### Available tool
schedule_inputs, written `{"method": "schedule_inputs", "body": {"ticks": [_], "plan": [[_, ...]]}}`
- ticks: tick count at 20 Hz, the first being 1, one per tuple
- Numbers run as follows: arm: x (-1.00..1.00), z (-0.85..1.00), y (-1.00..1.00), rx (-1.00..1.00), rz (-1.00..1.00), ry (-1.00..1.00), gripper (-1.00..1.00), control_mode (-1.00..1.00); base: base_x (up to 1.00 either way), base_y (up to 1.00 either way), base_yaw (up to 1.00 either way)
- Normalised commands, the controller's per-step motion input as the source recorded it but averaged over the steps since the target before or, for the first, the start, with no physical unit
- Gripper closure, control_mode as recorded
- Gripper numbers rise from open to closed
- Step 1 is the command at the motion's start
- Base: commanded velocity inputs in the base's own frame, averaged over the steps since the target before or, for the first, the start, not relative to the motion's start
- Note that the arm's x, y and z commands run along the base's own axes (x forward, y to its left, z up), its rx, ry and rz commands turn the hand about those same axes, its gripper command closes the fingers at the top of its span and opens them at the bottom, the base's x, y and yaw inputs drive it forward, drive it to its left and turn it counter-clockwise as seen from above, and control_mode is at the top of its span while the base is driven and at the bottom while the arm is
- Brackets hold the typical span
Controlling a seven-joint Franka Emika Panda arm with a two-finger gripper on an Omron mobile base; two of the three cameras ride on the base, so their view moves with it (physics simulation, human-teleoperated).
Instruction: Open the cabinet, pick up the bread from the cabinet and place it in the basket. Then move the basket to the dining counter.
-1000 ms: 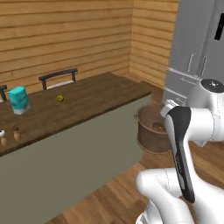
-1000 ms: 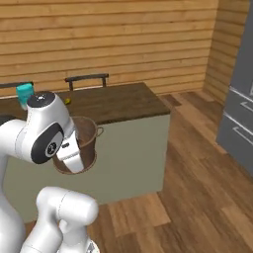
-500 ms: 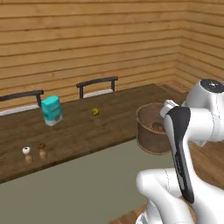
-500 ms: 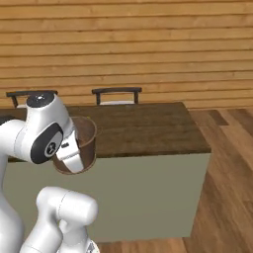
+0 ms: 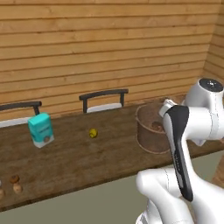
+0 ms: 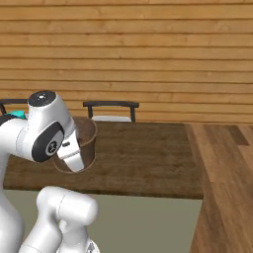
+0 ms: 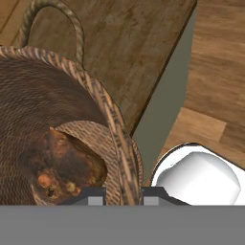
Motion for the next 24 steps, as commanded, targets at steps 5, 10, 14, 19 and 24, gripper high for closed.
{"method": "schedule_inputs", "body": {"ticks": [5,10,14,19,24], "plan": [[0.00,0.00,0.00,0.00,0.00,0.00,1.00,1.00,0.49,-0.29,0.23],[0.00,0.00,0.00,0.00,0.00,0.00,1.00,1.00,0.15,-0.01,0.01],[0.65,0.00,-0.20,0.00,0.01,0.08,1.00,-1.00,0.14,-0.03,0.00],[1.00,-0.05,-0.19,0.00,0.08,0.17,1.00,-1.00,0.00,0.00,0.00],[1.00,-0.41,0.13,0.04,0.08,0.13,1.00,-1.00,0.00,0.00,0.00]]}}
